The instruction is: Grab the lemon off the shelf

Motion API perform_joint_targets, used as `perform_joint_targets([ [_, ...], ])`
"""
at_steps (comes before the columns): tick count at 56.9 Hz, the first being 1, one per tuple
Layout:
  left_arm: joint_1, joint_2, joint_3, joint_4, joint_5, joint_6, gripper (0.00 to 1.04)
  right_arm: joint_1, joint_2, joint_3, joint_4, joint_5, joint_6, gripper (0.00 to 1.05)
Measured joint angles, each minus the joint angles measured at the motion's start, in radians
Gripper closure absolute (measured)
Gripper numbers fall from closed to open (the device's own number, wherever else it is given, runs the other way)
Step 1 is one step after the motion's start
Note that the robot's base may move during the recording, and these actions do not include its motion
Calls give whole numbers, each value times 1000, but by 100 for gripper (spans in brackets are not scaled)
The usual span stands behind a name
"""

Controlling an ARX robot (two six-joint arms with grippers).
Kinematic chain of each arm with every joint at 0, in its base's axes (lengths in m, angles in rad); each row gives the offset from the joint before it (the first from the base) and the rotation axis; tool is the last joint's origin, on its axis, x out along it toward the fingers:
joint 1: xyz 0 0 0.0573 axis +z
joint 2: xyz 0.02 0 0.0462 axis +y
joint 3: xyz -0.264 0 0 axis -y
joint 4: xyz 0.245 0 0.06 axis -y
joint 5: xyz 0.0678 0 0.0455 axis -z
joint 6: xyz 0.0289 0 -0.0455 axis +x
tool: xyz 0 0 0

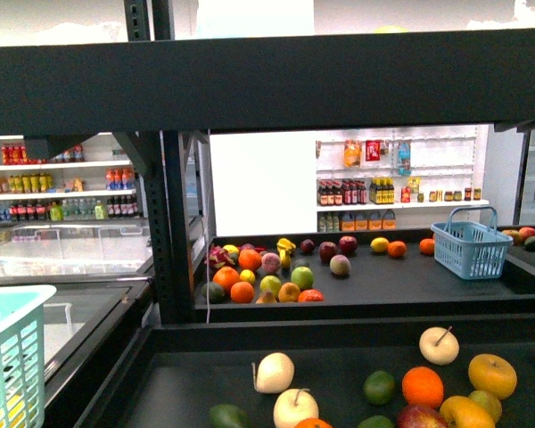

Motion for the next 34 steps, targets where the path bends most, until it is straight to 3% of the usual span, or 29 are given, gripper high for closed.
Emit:
perform_joint_targets([
  [7,116,-80,-47,-42,113,-3,103,0,0,0,0,0,0,7],
  [18,307,-175,-79,-89,296,0,102,0,0,0,0,0,0,7],
  [34,470,-235,-113,-112,450,0,102,0,0,0,0,0,0,7],
])
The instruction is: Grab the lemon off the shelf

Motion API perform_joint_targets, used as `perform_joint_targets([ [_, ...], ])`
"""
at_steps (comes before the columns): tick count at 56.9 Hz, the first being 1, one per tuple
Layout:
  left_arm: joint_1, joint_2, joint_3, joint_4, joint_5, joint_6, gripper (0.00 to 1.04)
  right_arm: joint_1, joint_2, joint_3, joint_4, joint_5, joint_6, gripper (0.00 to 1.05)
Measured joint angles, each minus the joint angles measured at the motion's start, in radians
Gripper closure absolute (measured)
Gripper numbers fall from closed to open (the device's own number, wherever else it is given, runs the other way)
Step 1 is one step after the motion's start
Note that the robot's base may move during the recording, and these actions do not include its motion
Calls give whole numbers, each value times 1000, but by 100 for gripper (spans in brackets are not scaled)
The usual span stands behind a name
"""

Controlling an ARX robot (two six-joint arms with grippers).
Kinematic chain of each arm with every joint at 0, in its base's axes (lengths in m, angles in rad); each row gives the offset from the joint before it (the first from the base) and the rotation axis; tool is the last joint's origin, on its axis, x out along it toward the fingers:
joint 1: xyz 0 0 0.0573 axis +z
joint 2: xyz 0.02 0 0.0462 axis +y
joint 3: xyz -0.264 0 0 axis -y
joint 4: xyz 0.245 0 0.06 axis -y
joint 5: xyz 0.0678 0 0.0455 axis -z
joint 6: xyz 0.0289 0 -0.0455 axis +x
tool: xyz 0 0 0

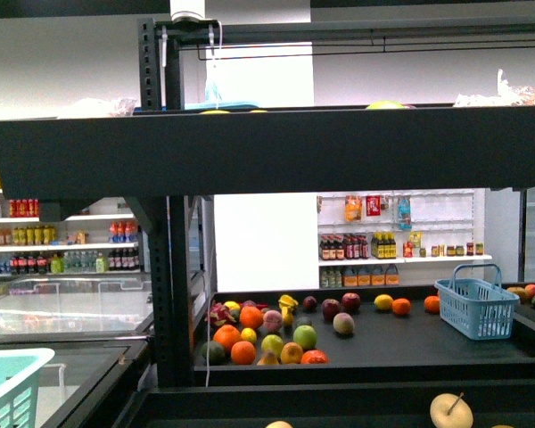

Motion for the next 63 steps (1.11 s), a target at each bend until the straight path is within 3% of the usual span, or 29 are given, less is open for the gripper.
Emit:
perform_joint_targets([
  [5,121,-19,-7,-12,148,2,102,0,0,0,0,-1,0,7],
  [8,167,-40,-25,-12,154,2,102,0,0,0,0,0,0,7],
  [31,172,-62,-47,-13,168,2,101,0,0,0,0,0,0,7],
  [44,172,-62,-47,-13,168,2,56,0,0,0,0,0,0,7],
  [55,172,-62,-47,-13,168,3,9,0,0,0,0,0,0,7],
  [63,172,-62,-47,-13,168,4,8,0,0,0,0,0,0,7],
])
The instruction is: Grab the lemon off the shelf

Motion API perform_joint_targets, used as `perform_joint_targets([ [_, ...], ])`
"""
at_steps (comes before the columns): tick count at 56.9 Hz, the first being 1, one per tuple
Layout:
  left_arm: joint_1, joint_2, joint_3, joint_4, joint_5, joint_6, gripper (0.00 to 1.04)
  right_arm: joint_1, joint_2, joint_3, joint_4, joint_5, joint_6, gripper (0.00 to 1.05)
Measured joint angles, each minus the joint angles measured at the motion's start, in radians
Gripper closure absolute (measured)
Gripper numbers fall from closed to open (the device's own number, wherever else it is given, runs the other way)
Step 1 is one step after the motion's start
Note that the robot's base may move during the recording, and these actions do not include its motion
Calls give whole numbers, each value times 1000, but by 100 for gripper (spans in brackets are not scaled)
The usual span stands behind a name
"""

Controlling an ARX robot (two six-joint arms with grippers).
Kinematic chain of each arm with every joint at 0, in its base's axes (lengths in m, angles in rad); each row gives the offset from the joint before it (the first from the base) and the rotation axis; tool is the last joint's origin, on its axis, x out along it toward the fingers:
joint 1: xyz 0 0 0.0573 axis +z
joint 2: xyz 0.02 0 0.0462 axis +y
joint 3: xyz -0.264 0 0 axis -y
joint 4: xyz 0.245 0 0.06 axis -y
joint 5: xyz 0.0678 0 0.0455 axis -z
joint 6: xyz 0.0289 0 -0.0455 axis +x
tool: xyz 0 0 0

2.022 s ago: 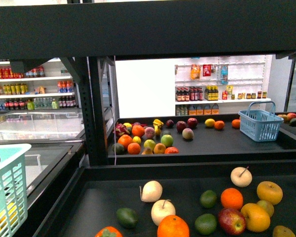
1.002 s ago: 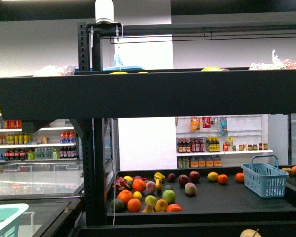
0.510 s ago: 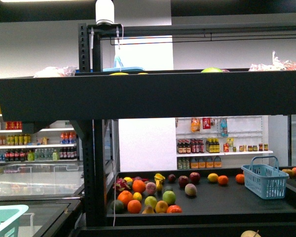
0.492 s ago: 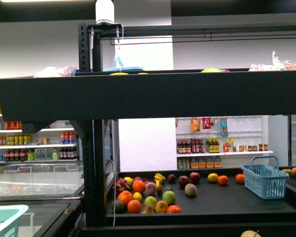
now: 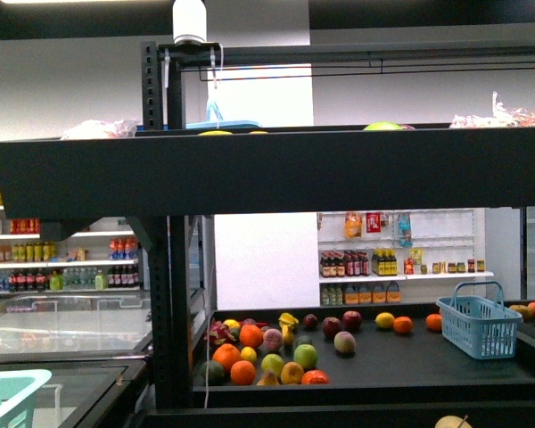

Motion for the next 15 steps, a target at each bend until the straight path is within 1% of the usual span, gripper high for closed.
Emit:
perform_joint_targets([
  [15,0,0,0,0,0,0,8,0,0,0,0,0,0,7],
])
